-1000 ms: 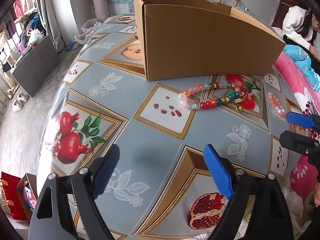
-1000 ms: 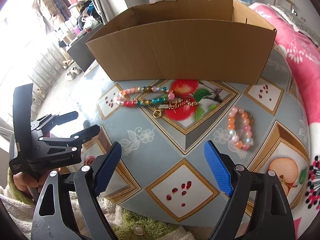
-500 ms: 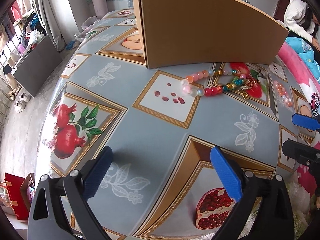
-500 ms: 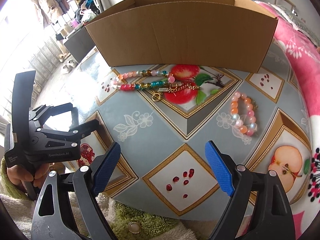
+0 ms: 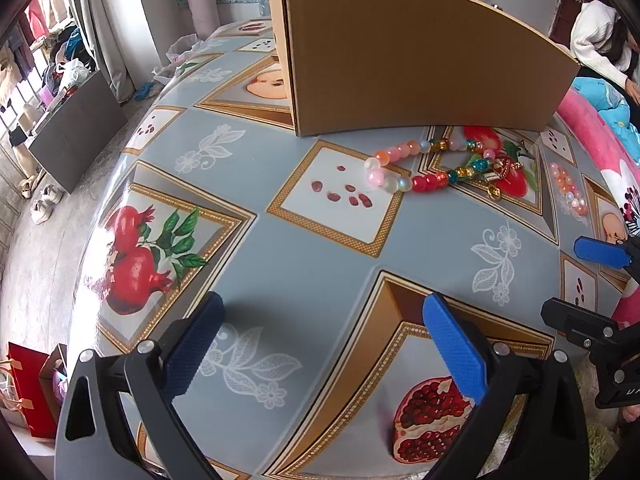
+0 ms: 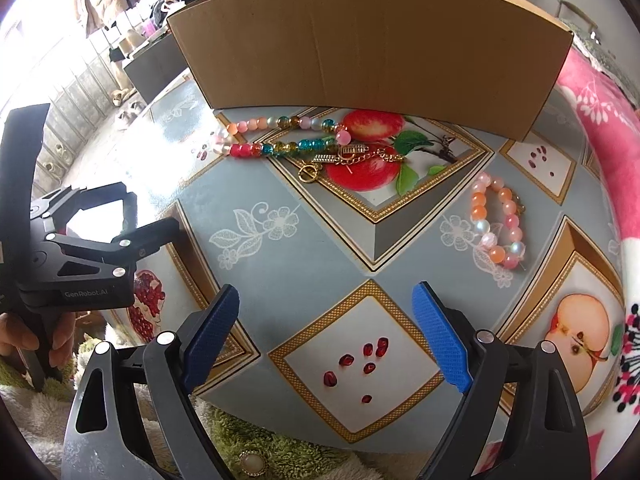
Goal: Organize jewelry
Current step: 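Move both tools back toward the bracelets in front of the box, then move both tools toward the multicolour bead bracelet in front of the box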
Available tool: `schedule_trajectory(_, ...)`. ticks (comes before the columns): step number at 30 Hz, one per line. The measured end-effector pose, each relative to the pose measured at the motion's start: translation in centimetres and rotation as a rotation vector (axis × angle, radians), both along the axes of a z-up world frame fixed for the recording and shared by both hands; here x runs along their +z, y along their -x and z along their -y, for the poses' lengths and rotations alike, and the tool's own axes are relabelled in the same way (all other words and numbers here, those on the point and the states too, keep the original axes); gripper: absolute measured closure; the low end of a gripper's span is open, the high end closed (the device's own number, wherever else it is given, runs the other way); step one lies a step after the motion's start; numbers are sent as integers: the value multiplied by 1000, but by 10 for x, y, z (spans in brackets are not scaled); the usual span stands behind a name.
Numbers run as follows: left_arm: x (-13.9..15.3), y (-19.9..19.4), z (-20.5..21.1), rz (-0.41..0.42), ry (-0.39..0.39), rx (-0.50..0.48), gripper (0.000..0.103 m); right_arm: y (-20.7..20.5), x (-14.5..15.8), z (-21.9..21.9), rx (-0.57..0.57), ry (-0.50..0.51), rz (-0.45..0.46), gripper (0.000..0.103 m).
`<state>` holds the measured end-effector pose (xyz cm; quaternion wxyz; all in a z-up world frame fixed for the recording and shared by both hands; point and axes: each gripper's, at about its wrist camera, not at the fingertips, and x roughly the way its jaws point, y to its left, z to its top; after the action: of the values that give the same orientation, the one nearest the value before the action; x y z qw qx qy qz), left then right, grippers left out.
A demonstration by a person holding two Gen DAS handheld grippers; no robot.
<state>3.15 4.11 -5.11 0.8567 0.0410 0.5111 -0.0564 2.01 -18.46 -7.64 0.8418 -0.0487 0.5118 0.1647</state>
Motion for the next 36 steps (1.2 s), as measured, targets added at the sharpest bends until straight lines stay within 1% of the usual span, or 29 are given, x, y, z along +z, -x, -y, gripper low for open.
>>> schedule_trajectory(8, 1, -2, 2, -16, -6, 11, 4, 4, -11, -20, 18, 57, 23, 13)
schedule_trajectory(20, 1, -3, 3, -21, -9, 11, 4, 8, -24, -43, 35, 84, 20, 8)
schedule_trajectory(29, 0, -2, 2, -11, -8, 11, 4, 1, -26, -41, 25, 82, 10, 8)
schedule_trajectory(36, 0, -4, 2, -28, -8, 15, 4, -4, -23, -32, -11, 96, 2, 8)
